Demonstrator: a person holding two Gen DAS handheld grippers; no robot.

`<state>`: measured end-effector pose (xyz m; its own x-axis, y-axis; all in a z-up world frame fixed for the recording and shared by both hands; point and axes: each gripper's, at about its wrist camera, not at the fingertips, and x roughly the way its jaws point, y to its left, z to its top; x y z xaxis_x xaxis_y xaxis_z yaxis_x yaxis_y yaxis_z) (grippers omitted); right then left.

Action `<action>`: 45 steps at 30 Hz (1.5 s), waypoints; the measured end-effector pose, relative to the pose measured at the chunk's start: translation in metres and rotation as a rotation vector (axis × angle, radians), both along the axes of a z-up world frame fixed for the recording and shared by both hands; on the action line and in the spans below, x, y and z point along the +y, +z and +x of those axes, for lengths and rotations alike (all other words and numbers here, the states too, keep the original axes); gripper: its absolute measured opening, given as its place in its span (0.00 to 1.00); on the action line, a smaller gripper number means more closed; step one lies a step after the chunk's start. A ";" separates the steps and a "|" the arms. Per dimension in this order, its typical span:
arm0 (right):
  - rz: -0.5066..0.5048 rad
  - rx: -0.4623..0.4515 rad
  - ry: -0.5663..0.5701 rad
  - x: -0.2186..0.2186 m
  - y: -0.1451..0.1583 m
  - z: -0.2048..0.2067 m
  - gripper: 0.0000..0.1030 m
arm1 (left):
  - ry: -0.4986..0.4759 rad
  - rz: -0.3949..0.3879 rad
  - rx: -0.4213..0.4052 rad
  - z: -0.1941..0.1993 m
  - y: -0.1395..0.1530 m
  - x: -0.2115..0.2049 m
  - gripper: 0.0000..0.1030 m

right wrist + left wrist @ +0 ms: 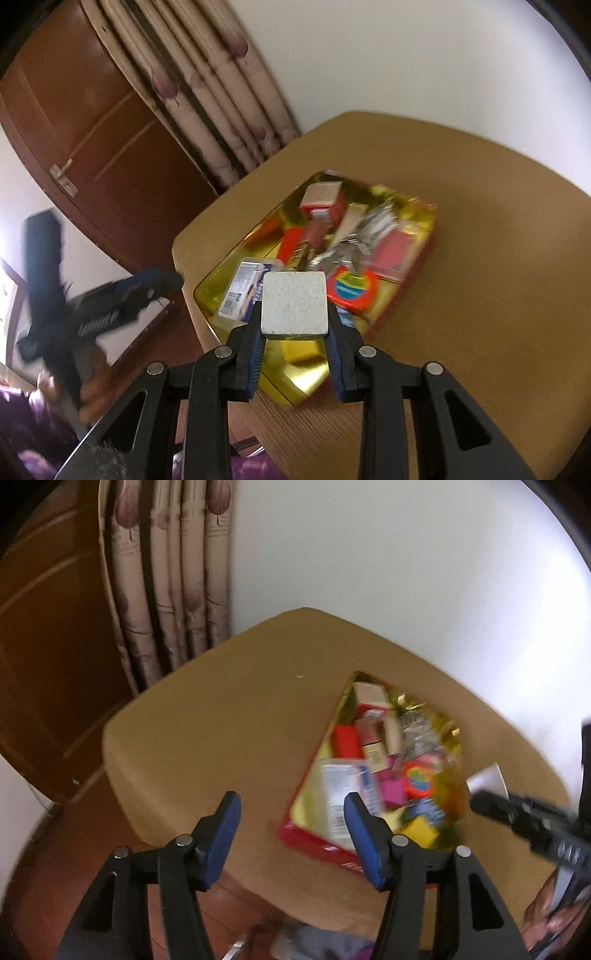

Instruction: Organize rigid objects

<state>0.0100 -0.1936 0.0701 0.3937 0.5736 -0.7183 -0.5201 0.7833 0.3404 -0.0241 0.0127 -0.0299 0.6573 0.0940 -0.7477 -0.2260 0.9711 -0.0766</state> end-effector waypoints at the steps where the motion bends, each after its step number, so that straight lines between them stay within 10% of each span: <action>1: -0.019 0.012 0.000 0.011 -0.007 0.008 0.27 | -0.002 0.010 0.007 -0.003 -0.003 0.002 0.58; 11: -0.182 0.029 -0.078 0.051 -0.046 0.029 0.27 | 0.005 0.050 -0.067 -0.008 -0.008 0.012 0.58; 21: -0.103 -0.054 -0.129 0.045 -0.018 0.011 0.43 | -0.011 0.061 -0.055 -0.007 -0.012 0.009 0.58; 28: -0.138 -0.174 -0.411 -0.067 -0.001 -0.030 0.58 | -0.014 0.080 -0.067 -0.012 -0.012 -0.002 0.58; 45: -0.303 -0.077 -0.892 -0.269 -0.066 -0.061 0.76 | -0.197 0.168 -0.237 -0.034 0.007 -0.057 0.58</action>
